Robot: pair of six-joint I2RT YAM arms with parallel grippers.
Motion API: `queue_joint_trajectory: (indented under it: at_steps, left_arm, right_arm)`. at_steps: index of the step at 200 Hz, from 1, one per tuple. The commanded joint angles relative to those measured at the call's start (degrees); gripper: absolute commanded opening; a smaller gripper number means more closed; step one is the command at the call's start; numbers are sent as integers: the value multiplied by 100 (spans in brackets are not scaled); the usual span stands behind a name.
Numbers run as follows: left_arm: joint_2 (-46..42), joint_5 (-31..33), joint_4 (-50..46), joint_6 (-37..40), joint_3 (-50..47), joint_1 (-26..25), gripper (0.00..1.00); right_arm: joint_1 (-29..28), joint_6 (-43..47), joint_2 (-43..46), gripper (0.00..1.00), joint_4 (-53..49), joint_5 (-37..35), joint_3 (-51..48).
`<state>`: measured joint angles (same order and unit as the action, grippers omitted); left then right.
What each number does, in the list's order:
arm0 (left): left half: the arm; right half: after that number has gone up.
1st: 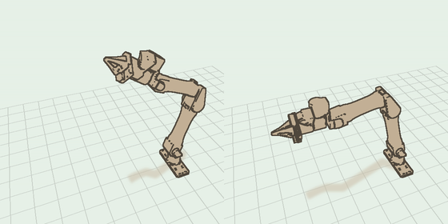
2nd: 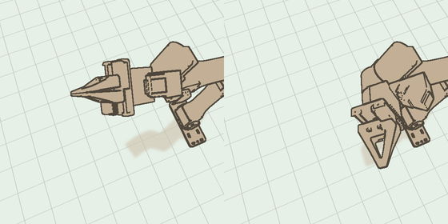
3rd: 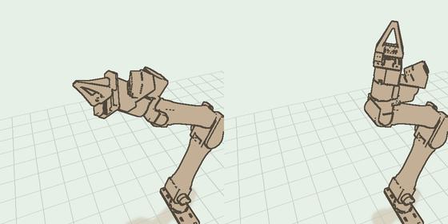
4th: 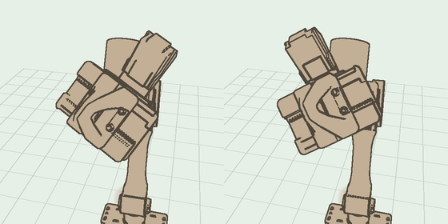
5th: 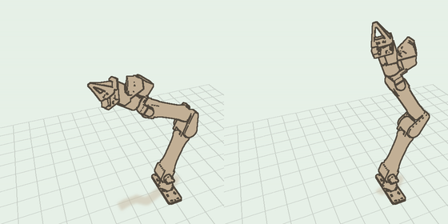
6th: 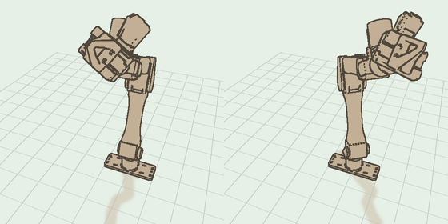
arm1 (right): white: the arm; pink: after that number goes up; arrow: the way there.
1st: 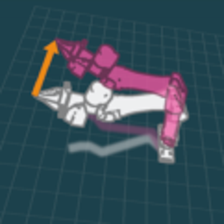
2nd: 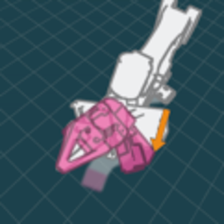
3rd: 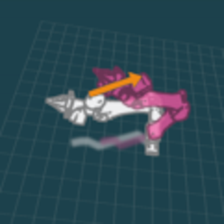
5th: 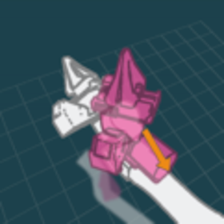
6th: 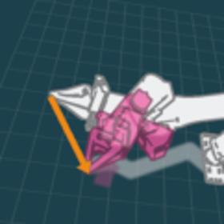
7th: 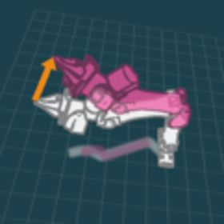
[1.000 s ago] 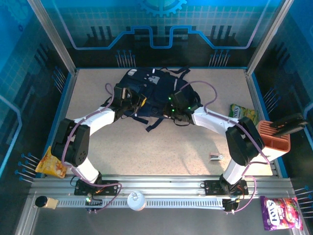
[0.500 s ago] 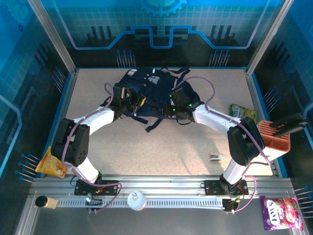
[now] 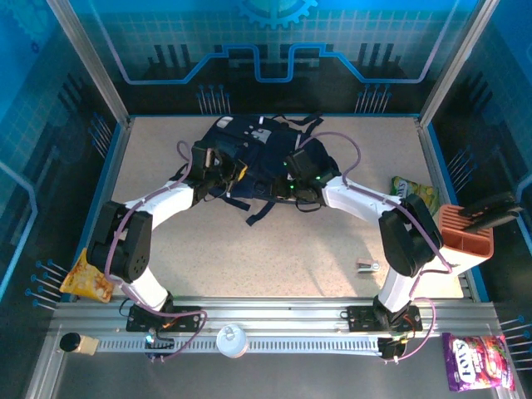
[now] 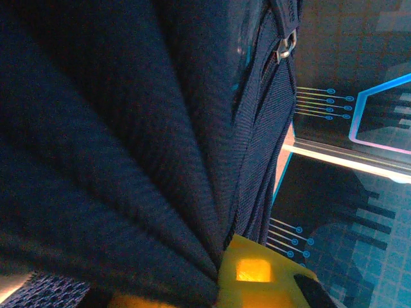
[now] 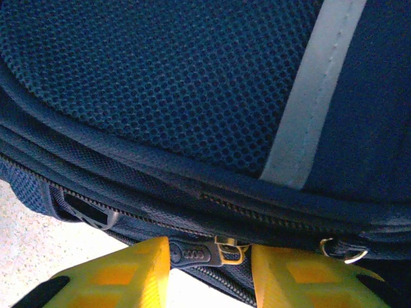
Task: Pack the student bag
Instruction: Zip the student bag at the center of the table.
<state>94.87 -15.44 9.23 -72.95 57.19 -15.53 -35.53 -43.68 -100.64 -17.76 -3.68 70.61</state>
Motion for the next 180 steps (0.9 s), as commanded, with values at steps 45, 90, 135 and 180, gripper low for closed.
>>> queue_joint_trajectory:
  at_steps: [45,90,135,180]
  left_arm:
    - [-125,-284,322,125,118,6,0]
    - [-145,-253,303,139,91,13,0]
    - [-118,-231,263,208,82,140,0]
    - [-53,-213,101,407,85,481,0]
  right_arm:
    - [-362,-1230,-258,37,-356,-1163,334]
    - [-365,-1169,-478,23,-584,-1473,538]
    - [-357,-417,-249,10,-780,-1854,419]
    - [-277,824,151,7,-897,-2825,72]
